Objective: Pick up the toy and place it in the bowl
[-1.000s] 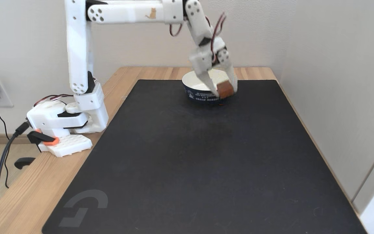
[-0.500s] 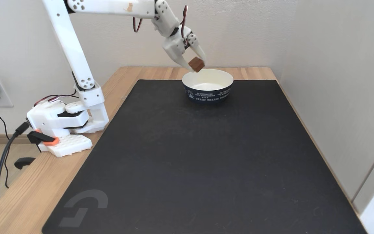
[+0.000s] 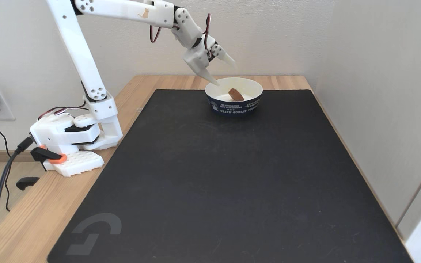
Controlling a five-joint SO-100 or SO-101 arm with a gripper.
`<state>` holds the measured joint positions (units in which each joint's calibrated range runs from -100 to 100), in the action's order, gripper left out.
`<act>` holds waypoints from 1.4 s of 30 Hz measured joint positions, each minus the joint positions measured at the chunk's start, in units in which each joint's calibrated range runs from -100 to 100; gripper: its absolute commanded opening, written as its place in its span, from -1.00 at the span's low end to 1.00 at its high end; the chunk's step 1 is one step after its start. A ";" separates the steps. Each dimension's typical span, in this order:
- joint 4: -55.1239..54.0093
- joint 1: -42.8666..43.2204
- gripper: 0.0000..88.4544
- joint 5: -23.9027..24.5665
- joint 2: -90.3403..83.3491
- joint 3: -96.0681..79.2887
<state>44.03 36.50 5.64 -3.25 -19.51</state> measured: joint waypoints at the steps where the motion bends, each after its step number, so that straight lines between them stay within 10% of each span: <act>1: 0.00 0.00 -0.49 0.00 0.00 0.00; 7: 0.00 -2.16 -0.95 0.00 -6.00 -0.19; 17: -2.36 -28.05 -0.95 0.00 -51.12 -29.95; 27: -13.93 -34.37 -0.95 -0.15 -93.42 -78.13; 42: 8.27 -36.29 -0.93 -6.28 -95.50 -79.17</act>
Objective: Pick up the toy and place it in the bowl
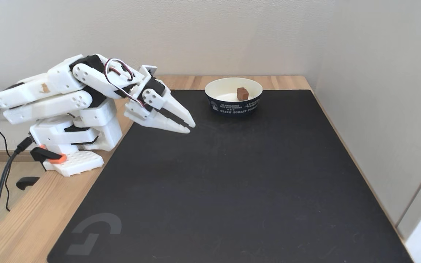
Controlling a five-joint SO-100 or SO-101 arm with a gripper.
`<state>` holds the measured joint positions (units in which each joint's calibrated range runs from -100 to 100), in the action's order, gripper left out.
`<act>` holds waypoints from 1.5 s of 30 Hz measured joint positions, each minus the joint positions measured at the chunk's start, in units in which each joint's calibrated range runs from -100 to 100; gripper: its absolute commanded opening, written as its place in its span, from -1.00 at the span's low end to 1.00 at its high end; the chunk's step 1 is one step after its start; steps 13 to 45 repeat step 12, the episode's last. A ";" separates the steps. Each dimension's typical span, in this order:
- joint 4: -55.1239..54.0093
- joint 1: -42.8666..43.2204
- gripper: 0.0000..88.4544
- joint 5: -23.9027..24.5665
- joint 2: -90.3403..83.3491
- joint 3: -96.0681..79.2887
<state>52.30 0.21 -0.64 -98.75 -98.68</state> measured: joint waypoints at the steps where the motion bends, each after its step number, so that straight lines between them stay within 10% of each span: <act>1: 0.17 0.33 -0.93 0.00 0.00 0.00; 45: 0.25 -0.08 -0.94 0.00 0.00 0.00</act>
